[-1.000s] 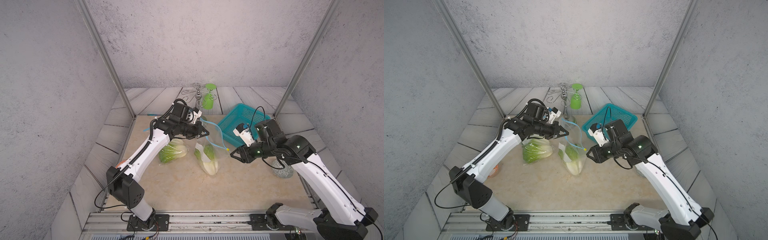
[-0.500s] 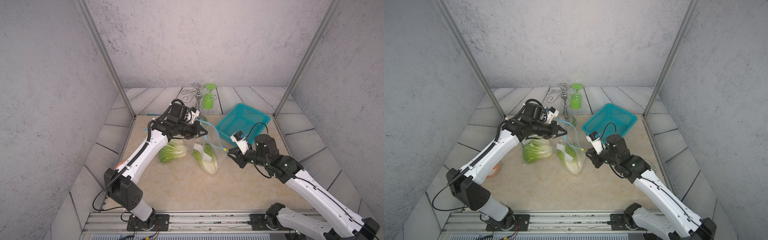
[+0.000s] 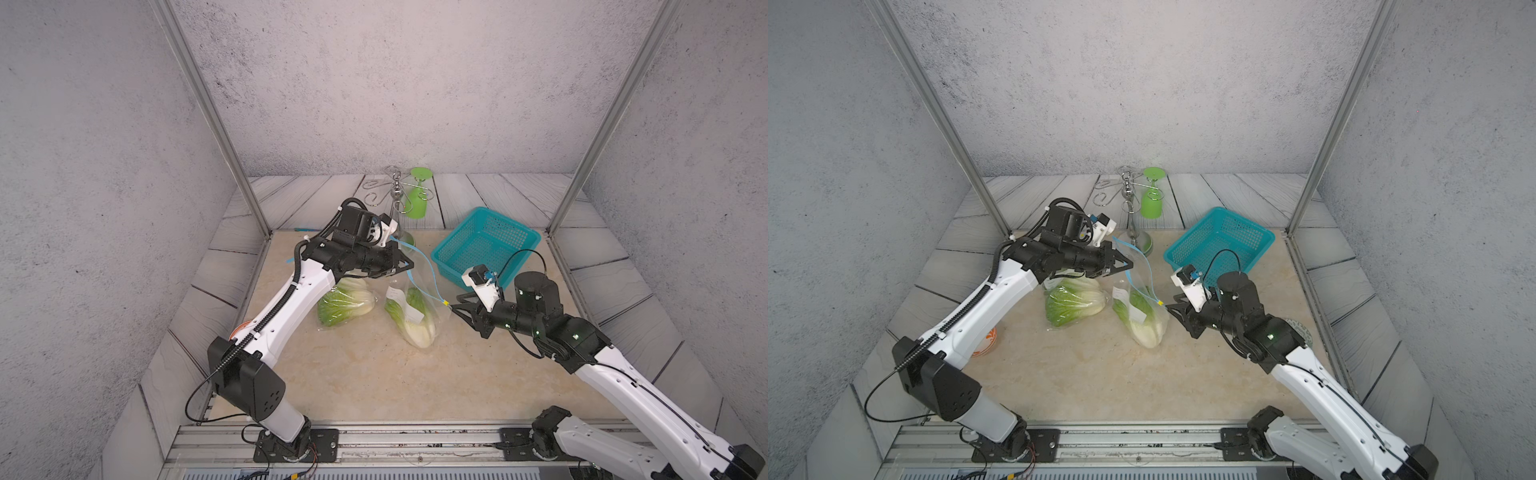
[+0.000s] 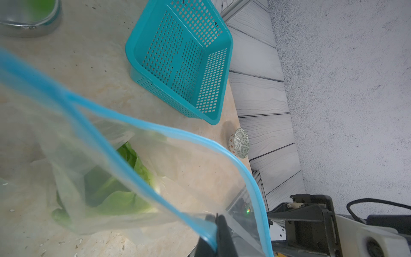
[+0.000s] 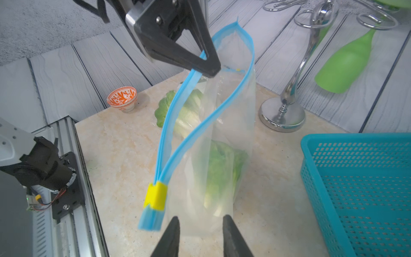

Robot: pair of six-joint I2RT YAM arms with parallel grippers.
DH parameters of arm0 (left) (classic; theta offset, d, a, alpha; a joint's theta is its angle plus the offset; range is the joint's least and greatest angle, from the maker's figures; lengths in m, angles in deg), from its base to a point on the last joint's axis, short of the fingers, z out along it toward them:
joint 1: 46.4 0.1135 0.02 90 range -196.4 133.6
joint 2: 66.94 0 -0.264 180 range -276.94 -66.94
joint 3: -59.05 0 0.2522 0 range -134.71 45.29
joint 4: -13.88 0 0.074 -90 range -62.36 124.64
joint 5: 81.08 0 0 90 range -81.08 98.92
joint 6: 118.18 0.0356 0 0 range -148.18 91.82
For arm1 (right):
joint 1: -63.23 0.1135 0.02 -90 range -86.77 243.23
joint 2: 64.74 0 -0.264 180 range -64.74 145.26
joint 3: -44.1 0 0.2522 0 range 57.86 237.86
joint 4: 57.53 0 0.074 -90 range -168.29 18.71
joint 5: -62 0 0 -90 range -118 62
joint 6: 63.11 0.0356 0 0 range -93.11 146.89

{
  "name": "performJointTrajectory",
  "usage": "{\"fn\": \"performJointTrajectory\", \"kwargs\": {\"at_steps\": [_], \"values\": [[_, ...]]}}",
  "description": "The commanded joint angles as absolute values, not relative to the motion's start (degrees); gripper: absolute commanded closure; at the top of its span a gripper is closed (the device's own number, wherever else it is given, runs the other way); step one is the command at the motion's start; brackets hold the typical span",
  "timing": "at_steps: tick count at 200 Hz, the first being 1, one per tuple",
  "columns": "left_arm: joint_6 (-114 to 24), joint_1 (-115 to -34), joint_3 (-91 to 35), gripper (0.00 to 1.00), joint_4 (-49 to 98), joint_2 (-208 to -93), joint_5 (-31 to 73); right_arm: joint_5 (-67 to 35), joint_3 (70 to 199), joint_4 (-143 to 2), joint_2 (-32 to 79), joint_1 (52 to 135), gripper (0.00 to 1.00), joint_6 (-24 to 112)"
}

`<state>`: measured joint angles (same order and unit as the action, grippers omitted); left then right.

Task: Put the chinese cabbages into a zipper bag and zip it
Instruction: Zip the zipper on the zipper food storage bag.

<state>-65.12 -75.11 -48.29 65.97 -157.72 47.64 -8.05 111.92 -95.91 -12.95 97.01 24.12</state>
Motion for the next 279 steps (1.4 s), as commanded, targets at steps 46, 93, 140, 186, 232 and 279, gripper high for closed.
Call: {"fn": "performJointTrajectory", "kwargs": {"at_steps": [46, 93, 140, 186, 232, 279], "values": [[-66.5, -74.54, -47.45, 1.0, 63.86, -156.21, 48.0, -7.54, 110.62, -96.81, -15.3, 96.98, 0.58, 24.15], [-66.41, -74.58, -47.26, 1.0, 64.11, -156.21, 47.86, -4.56, 113.31, -92.15, -10.68, 97.08, 0.61, 24.25], [-66.23, -74.61, -47.26, 1.0, 64.11, -156.38, 47.87, -4.0, 112.44, -90.22, -10.93, 97.08, 0.77, 24.95], [-66.13, -74.61, -47.35, 1.0, 64.06, -156.32, 48.38, -2.27, 113.4, -88.78, -9.33, 97.07, 0.93, 26.3], [-62.58, -74.52, -49.96, 1.0, 67.84, -155.4, 48.12, -2.15, 116.06, -87.47, -8.69, 96.98, 1.0, 25.02], [-49.51, -74.48, -49.08, 0.82, 76.2, -147.27, 48.42, 5.52, 128.58, -100.75, -3.02, 96.34, 1.0, 15.93]]}}
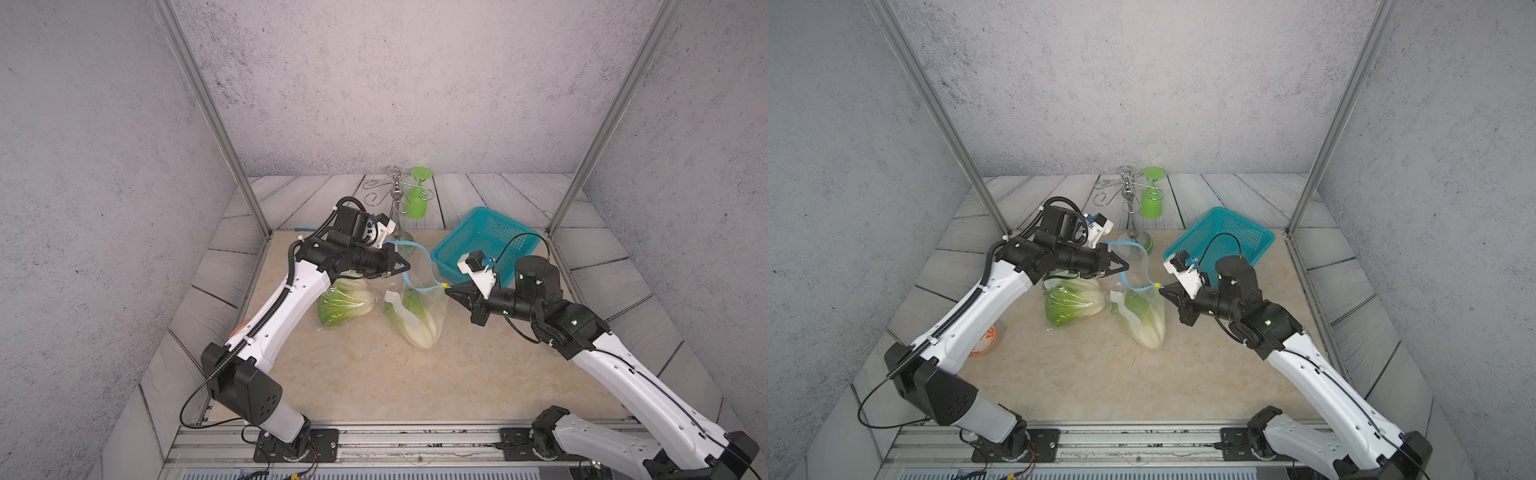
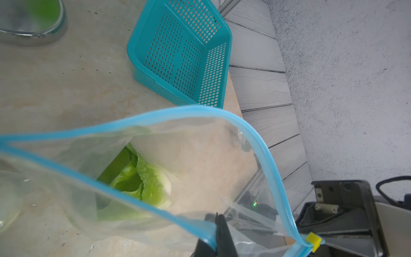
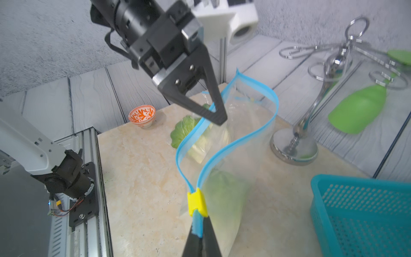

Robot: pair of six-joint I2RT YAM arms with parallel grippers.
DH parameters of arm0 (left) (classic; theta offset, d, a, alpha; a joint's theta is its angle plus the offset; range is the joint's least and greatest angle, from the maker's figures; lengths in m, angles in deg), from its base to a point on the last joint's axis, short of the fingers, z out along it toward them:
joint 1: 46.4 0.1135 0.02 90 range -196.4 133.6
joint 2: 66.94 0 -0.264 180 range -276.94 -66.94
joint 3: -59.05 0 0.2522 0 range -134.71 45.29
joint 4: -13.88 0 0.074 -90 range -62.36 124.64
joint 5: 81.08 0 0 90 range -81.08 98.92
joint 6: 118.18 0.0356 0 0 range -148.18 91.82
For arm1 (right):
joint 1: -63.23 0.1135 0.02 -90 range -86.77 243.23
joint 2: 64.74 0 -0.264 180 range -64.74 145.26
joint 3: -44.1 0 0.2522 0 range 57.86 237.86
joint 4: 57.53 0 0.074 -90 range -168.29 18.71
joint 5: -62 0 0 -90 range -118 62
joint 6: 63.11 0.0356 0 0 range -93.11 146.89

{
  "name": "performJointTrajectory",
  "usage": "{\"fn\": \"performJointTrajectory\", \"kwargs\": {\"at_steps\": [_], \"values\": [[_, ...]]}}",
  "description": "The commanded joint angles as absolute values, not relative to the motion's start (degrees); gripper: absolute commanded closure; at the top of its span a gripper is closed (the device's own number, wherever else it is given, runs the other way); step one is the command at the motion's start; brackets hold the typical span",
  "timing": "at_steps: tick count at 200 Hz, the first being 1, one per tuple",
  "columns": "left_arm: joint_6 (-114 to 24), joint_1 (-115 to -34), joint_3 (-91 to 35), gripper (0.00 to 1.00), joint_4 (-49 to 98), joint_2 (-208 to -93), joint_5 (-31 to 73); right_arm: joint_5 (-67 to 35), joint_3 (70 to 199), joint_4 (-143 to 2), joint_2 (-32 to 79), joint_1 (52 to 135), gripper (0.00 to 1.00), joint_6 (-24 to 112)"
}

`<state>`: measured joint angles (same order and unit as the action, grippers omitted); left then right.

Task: Put the chinese cabbages into a zipper bag and zip it
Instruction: Zip the zipper on the zipper food storage bag.

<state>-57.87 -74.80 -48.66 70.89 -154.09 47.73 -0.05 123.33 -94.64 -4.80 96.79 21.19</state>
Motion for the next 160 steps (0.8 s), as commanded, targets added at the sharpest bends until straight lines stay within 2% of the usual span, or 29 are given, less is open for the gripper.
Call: {"fn": "performJointTrajectory", "kwargs": {"at_steps": [1, 31, 48, 67, 90, 109, 160], "values": [[-49.26, -74.46, -49.01, 0.81, 76.31, -147.01, 48.27, 5.68, 128.73, -100.91, -2.94, 96.35, 1.0, 15.83], [-41.47, -74.35, -48.68, 0.49, 79.73, -139.3, 42.7, 8.89, 134.4, -108.86, -0.5, 94.83, 1.0, 11.35], [-38.14, -74.35, -50.28, 0.4, 79.08, -137.2, 40.78, 11.02, 137.75, -113.28, 1.3, 92.95, 1.0, 9.24], [-35.13, -74.35, -53.13, 0.38, 77.22, -138.36, 41.21, 12.05, 140.93, -118.44, 4.16, 92.0, 1.0, 5.96], [-35.86, -74.64, -53.52, 0.4, 70.62, -142.95, 47.71, 12.28, 142.69, -120.54, 7.56, 91.98, 1.0, 4.39], [-35.46, -76.31, -52.8, 0.4, 65.69, -146.74, 54.01, 12.21, 142.44, -118.87, 9.45, 91.97, 1.0, 5.22], [-25.95, -80.41, -53.01, 0.39, 64.46, -155.37, 59.16, 16.21, 141.75, -113.93, 13.23, 89.8, 1.0, 7.17]]}}
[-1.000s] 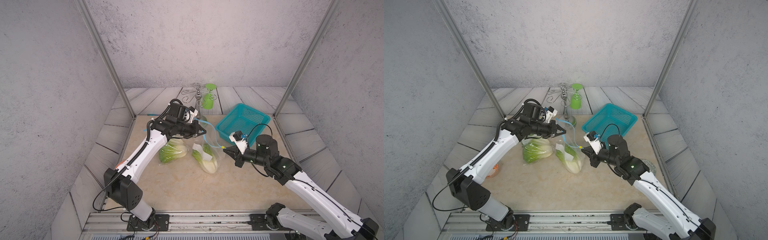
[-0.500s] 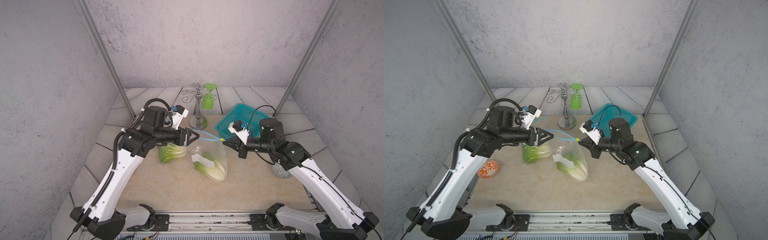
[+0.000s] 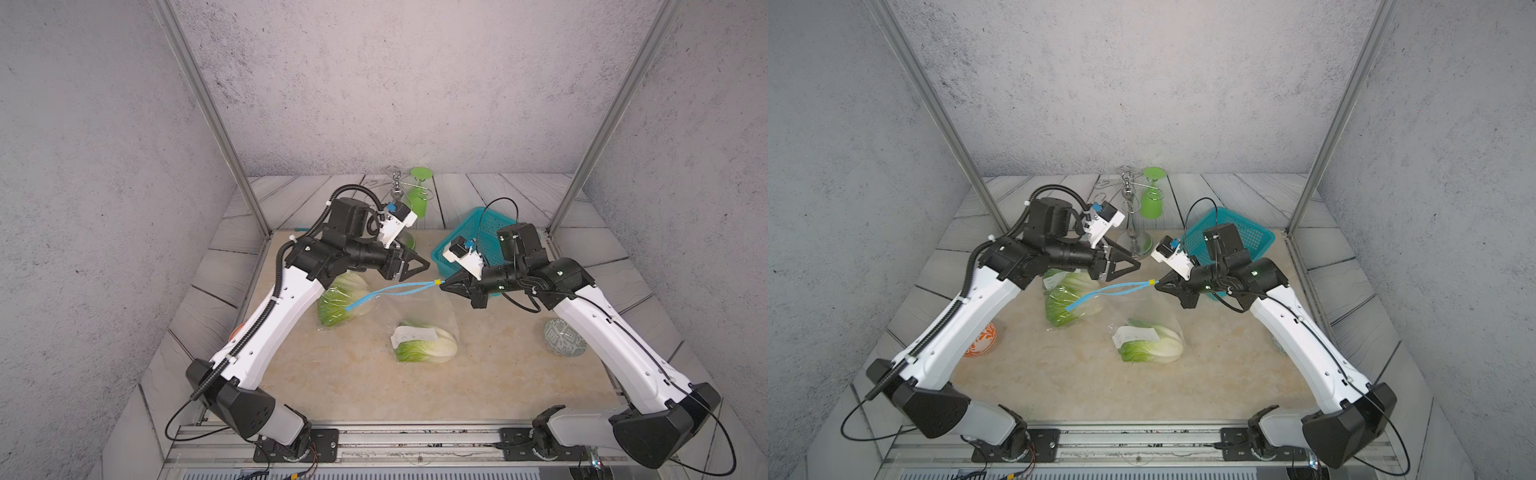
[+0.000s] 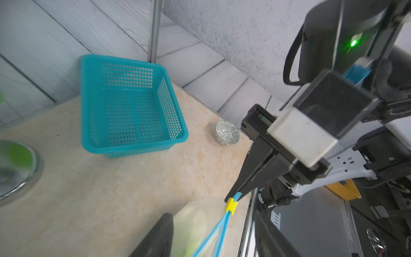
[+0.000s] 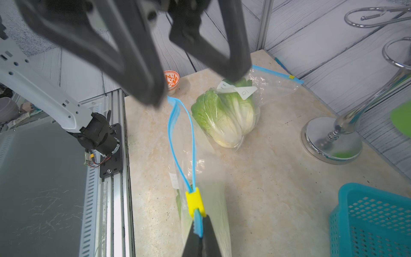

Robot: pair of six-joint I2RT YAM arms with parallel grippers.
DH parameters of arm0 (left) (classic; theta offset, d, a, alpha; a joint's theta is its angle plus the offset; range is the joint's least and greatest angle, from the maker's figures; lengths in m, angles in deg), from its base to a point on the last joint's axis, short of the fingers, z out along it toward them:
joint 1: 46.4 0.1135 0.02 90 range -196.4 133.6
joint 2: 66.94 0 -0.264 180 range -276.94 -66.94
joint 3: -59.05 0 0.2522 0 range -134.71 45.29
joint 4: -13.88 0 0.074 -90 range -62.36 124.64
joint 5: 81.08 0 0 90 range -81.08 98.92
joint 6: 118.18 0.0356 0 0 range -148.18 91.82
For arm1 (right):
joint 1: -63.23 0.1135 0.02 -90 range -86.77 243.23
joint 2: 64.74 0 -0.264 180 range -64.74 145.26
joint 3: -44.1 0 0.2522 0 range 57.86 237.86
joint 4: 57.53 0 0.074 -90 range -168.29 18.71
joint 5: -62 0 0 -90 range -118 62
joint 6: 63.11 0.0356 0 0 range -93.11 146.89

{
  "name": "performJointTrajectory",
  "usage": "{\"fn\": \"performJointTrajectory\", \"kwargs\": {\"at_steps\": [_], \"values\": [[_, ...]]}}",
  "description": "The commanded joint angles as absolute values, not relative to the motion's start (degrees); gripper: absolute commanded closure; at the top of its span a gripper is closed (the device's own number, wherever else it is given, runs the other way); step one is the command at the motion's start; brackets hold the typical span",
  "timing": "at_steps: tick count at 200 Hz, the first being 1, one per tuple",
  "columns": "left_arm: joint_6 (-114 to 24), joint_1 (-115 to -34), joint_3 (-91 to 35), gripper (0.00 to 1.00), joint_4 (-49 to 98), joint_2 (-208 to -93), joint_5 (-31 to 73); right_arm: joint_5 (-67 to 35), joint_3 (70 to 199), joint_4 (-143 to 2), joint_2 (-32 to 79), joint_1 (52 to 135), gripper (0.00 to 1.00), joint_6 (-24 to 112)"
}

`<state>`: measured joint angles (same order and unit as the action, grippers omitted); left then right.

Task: Put the chinese cabbages into a zipper bag and zip it
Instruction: Zip the zipper on the zipper food storage bag.

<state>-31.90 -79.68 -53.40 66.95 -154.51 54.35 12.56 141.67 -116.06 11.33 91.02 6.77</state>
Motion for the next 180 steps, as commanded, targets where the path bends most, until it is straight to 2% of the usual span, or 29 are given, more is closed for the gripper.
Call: {"fn": "performJointTrajectory", "kwargs": {"at_steps": [1, 30, 55, 77, 168, 180], "values": [[-25.92, -80.41, -52.9, 0.39, 64.38, -155.45, 59.18, 16.26, 141.77, -113.88, 13.31, 89.79, 1.0, 7.19], [-25.14, -80.41, -50.24, 0.45, 62.59, -157.03, 59.76, 18.39, 140.94, -111.02, 14.27, 88.04, 1.0, 9.41], [-25.28, -80.72, -48.91, 0.61, 61.77, -157.79, 61.15, 18.89, 140.74, -109.96, 14.94, 87.97, 1.0, 10.82], [-25.03, -80.76, -48.23, 0.69, 61.56, -157.64, 62.0, 19.1, 140.83, -110.0, 15.46, 87.91, 1.0, 11.5], [-24.58, -82.43, -49.45, 0.7, 61.3, -159.95, 62.13, 20.32, 141.0, -110.05, 15.21, 87.77, 1.0, 12.83], [-24.27, -82.43, -49.56, 0.74, 61.56, -159.91, 61.55, 20.38, 140.87, -110.05, 15.15, 87.78, 1.0, 12.83]]}}
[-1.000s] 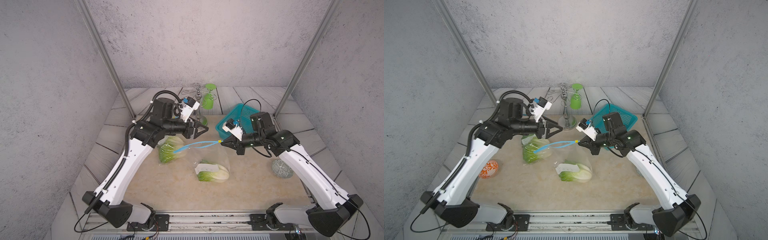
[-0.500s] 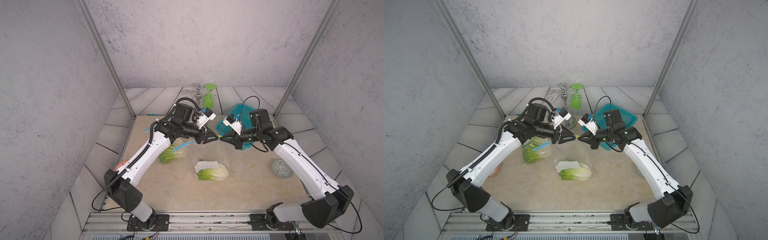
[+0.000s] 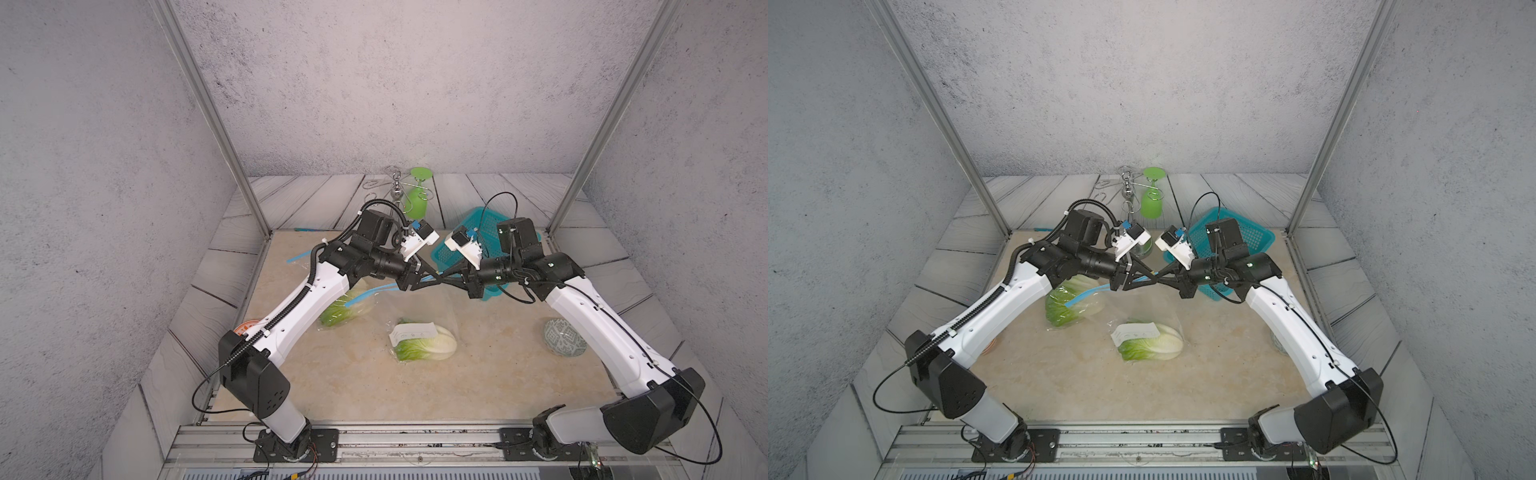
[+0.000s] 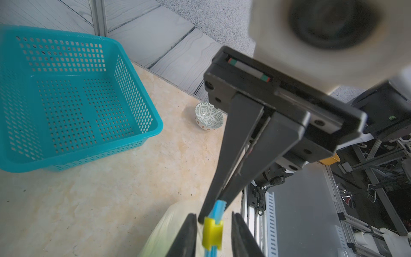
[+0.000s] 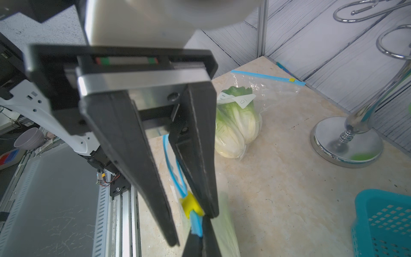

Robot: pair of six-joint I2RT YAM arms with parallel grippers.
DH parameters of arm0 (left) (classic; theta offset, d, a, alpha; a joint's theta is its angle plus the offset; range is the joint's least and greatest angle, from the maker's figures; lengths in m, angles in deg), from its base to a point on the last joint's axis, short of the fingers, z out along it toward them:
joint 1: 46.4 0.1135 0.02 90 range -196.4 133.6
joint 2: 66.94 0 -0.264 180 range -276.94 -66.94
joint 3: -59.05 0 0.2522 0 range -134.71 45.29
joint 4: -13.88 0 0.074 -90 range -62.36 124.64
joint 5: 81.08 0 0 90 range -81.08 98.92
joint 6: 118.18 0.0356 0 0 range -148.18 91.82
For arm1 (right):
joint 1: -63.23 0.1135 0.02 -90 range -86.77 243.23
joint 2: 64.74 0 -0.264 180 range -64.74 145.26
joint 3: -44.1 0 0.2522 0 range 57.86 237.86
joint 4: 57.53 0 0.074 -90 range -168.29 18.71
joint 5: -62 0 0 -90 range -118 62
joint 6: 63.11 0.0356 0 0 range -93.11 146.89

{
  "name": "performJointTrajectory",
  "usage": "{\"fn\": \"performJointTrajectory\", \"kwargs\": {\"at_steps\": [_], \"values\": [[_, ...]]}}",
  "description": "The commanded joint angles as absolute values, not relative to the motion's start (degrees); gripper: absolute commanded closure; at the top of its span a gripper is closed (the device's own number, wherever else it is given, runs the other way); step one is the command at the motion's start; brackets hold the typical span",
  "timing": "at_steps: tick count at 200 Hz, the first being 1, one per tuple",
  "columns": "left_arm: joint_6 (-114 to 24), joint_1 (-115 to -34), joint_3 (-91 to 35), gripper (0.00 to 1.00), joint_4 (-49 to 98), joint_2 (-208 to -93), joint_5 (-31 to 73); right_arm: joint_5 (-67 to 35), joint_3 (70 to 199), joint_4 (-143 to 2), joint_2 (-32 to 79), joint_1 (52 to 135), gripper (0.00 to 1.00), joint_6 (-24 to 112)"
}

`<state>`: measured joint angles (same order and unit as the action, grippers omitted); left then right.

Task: Put the chinese cabbages into a zipper bag and zip it
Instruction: Zip the zipper on the zipper food storage bag.

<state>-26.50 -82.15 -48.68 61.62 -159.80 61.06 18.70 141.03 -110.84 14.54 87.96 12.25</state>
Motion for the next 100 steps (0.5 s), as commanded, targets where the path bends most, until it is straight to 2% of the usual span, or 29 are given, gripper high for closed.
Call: {"fn": "performJointTrajectory", "kwargs": {"at_steps": [1, 20, 46, 100], "values": [[-24.25, -82.43, -49.55, 0.74, 61.61, -159.88, 61.51, 20.41, 140.85, -110.09, 15.15, 87.77, 1.0, 12.83], [-23.74, -82.46, -49.63, 0.76, 62.39, -159.43, 60.79, 20.51, 140.44, -109.96, 14.93, 87.69, 1.0, 12.83], [-23.65, -82.18, -49.46, 0.73, 63.03, -158.84, 60.16, 20.82, 139.69, -109.13, 14.5, 87.28, 1.0, 13.48], [-23.76, -81.64, -50.39, 0.74, 63.14, -158.51, 61.46, 20.96, 140.03, -109.7, 14.45, 87.2, 1.0, 13.62]]}}
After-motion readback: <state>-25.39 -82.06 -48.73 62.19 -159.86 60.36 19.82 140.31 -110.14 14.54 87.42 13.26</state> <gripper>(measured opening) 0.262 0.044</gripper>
